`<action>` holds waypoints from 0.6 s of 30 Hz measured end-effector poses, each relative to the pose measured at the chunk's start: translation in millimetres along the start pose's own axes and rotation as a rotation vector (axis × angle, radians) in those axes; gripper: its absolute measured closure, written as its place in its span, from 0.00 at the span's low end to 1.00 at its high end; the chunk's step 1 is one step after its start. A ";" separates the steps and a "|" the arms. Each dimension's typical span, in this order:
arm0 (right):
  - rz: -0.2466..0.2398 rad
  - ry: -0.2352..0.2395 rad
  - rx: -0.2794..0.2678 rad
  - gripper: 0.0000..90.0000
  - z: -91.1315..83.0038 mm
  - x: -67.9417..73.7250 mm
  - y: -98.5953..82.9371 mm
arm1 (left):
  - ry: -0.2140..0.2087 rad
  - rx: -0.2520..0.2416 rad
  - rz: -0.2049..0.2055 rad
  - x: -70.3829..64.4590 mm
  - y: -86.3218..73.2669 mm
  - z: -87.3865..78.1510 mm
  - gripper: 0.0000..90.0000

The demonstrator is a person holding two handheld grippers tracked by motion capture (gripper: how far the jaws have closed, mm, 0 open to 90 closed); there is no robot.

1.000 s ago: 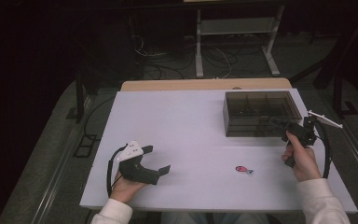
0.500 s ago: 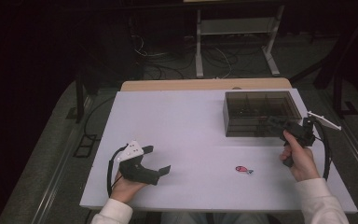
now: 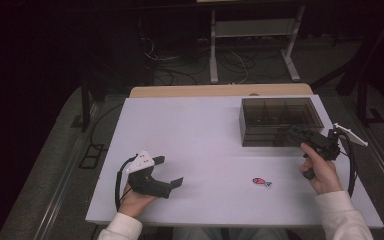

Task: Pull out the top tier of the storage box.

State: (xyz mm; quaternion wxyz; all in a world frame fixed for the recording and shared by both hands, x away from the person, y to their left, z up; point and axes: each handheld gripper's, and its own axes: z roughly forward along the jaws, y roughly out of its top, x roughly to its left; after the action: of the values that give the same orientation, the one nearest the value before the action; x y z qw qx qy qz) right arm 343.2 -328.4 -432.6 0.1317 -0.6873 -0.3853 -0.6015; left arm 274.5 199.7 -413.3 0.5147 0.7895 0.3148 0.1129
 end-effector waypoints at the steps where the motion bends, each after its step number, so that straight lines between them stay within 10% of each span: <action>1: 0.002 -0.013 -0.002 0.49 0.3 0.0 -0.5 | -0.001 -0.001 0.000 -0.2 0.0 0.0 0.00; 18: 0.037 -0.087 -0.041 0.77 4.6 3.7 -6.1 | -0.003 0.007 0.007 -0.2 0.2 1.0 0.00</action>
State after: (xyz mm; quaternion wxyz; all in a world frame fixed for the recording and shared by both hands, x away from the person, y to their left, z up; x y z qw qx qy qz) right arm 342.3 -320.0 -432.0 0.1116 -0.7223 -0.3656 -0.5764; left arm 274.9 198.7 -413.5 0.5119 0.7927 0.3114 0.1123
